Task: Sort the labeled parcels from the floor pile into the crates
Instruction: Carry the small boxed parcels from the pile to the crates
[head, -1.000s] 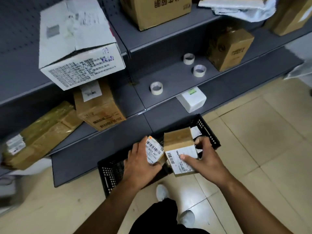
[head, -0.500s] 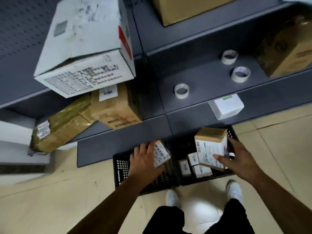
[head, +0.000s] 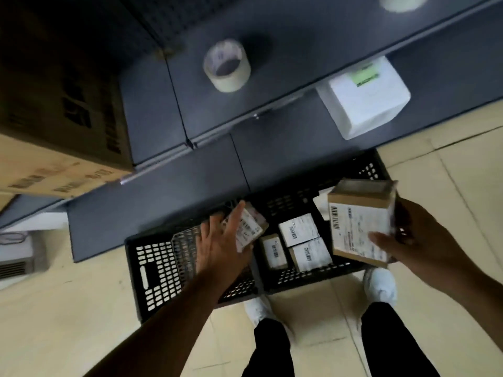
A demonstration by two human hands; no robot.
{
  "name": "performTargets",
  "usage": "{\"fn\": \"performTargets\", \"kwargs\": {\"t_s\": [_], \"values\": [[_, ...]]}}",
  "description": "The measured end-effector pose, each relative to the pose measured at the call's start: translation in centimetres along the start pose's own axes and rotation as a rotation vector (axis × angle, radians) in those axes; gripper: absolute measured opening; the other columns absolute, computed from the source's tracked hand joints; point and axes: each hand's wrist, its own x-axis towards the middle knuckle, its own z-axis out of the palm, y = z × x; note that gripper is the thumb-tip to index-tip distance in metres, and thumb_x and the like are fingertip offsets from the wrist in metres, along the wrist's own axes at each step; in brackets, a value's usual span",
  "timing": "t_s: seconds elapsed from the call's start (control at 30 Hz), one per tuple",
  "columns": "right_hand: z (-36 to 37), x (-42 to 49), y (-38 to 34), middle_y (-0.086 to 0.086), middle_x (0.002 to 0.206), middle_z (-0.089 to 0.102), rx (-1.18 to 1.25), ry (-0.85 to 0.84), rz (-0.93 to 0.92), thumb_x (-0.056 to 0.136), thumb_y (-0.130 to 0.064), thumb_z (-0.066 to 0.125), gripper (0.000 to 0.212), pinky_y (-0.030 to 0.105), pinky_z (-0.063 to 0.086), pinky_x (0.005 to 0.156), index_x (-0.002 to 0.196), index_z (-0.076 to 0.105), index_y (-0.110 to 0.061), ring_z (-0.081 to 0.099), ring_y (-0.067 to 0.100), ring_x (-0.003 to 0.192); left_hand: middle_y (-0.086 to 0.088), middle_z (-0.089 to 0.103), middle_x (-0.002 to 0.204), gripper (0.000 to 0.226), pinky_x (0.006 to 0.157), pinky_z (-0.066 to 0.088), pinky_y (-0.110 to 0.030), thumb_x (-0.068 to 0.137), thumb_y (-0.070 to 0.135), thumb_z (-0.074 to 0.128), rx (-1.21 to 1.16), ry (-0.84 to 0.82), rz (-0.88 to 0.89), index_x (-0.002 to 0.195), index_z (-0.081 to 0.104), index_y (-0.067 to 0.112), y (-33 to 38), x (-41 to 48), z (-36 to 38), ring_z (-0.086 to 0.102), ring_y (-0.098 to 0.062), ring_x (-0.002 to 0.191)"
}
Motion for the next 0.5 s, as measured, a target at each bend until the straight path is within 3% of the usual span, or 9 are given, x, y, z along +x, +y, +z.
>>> {"fn": "performTargets", "kwargs": {"t_s": [0.13, 0.23, 0.3, 0.37, 0.43, 0.5], "values": [[1.1, 1.1, 5.6, -0.031, 0.107, 0.068, 0.061, 0.051, -0.003, 0.066, -0.045, 0.075, 0.065, 0.008, 0.054, 0.065, 0.127, 0.057, -0.033, 0.069, -0.009, 0.089, -0.013, 0.038, 0.145, 0.102, 0.1, 0.044, -0.048, 0.078, 0.038, 0.078, 0.006, -0.007, 0.117, 0.156, 0.014, 0.043, 1.4, 5.9, 6.7, 0.04, -0.033, 0.125], [2.1, 2.3, 9.4, -0.032, 0.109, 0.069, 0.094, 0.072, -0.004, 0.066, -0.045, 0.073, 0.059, 0.012, 0.057, 0.069, 0.123, 0.056, -0.047, 0.07, -0.006, 0.092, -0.013, 0.028, 0.155, 0.096, 0.113, 0.036, -0.048, 0.083, 0.024, 0.076, 0.054, -0.021, 0.275, 0.155, 0.016, 0.041, 3.3, 8.8, 11.8, 0.03, -0.035, 0.138], [2.6, 3.2, 11.4, -0.032, 0.109, 0.07, 0.119, 0.072, 0.011, 0.067, -0.043, 0.071, 0.057, 0.014, 0.058, 0.07, 0.121, 0.055, -0.052, 0.071, -0.006, 0.091, -0.011, 0.022, 0.158, 0.094, 0.117, 0.031, -0.046, 0.086, 0.015, 0.071, 0.079, -0.063, 0.284, 0.156, 0.015, 0.043, 4.3, 10.4, 14.9, 0.023, -0.034, 0.145], [3.1, 4.1, 13.6, -0.025, 0.113, 0.072, 0.114, 0.035, 0.011, 0.069, -0.042, 0.072, 0.066, 0.026, 0.063, 0.071, 0.132, 0.055, -0.043, 0.074, 0.001, 0.092, -0.011, 0.02, 0.161, 0.096, 0.118, 0.031, -0.046, 0.086, 0.009, 0.069, 0.105, -0.116, 0.238, 0.156, 0.013, 0.044, 4.6, 11.9, 17.7, 0.019, -0.033, 0.149], [3.2, 4.8, 15.7, -0.012, 0.121, 0.073, 0.142, 0.007, 0.029, 0.074, -0.041, 0.075, 0.075, 0.05, 0.064, 0.077, 0.144, 0.05, -0.03, 0.076, 0.014, 0.1, -0.01, 0.018, 0.162, 0.098, 0.116, 0.033, -0.047, 0.087, 0.01, 0.07, 0.148, -0.163, 0.192, 0.156, 0.01, 0.046, 4.3, 13.2, 19.8, 0.017, -0.033, 0.151], [3.2, 5.2, 17.3, -0.005, 0.125, 0.072, 0.134, -0.005, 0.043, 0.079, -0.051, 0.079, 0.08, 0.06, 0.06, 0.082, 0.148, 0.046, -0.026, 0.075, 0.022, 0.104, -0.009, 0.019, 0.162, 0.096, 0.113, 0.037, -0.046, 0.088, 0.011, 0.069, 0.203, -0.141, 0.187, 0.156, 0.011, 0.046, 4.0, 14.2, 21.6, 0.018, -0.032, 0.151]]}}
